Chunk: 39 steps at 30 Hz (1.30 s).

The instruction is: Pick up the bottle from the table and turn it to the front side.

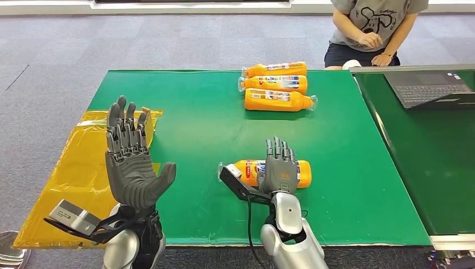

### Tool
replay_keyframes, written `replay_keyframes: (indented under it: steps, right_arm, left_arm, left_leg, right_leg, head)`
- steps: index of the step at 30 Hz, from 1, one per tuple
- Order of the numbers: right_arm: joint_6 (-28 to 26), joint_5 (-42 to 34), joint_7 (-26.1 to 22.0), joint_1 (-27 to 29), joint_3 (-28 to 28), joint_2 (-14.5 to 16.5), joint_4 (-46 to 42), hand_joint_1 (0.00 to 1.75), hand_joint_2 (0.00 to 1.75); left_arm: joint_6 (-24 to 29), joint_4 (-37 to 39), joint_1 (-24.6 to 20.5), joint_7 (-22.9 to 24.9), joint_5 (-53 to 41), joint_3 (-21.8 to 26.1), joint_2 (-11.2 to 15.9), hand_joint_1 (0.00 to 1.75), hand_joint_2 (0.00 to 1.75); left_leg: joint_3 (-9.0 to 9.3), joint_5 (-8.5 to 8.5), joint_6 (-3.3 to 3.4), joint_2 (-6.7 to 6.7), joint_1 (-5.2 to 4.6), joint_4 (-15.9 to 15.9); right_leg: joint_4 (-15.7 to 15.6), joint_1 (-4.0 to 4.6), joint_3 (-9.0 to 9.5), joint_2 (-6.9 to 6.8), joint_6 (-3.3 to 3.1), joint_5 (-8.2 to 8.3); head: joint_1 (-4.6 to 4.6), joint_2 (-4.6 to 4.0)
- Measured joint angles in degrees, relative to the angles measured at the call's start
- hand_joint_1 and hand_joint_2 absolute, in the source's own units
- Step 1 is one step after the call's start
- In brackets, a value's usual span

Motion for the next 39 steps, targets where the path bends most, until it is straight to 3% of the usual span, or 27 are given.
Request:
replay_keyframes:
  steps: [20, 26, 39]
  right_arm:
    - [1.43, 2.67, 2.55, -0.59, 0.02, 0.02, 3.02, 0.0, 1.75]
    - [2.49, 5.77, 5.27, 1.7, 0.15, -0.38, 0.03, 0.0, 1.75]
    - [2.84, 5.92, 5.45, 4.33, 0.14, -1.45, -4.01, 0.0, 1.75]
  left_arm:
    - [-0.01, 0.02, -0.31, 0.31, 0.01, 0.25, 0.0, 0.0, 1.75]
    - [-0.01, 0.02, -0.17, 0.37, 0.01, 0.75, 0.02, 0.0, 1.75]
    - [-0.01, 0.02, 0.61, 0.21, 0.01, 1.73, 0.05, 0.0, 1.75]
  left_leg:
    - [0.01, 0.0, 0.0, 0.0, 0.0, 0.0]
    - [0.0, -0.01, 0.0, -0.01, 0.0, 0.0]
    - [0.0, -0.01, 0.0, 0.0, 0.0, 0.0]
  right_leg:
    - [0.0, 0.0, -0.01, 0.0, 0.0, 0.0]
    - [0.0, 0.0, -0.02, 0.0, 0.0, -0.01]
    - [0.0, 0.0, -0.01, 0.0, 0.0, -0.01]
  head:
    - [0.0, 0.0]
    - [0.0, 0.0]
    - [0.0, 0.0]
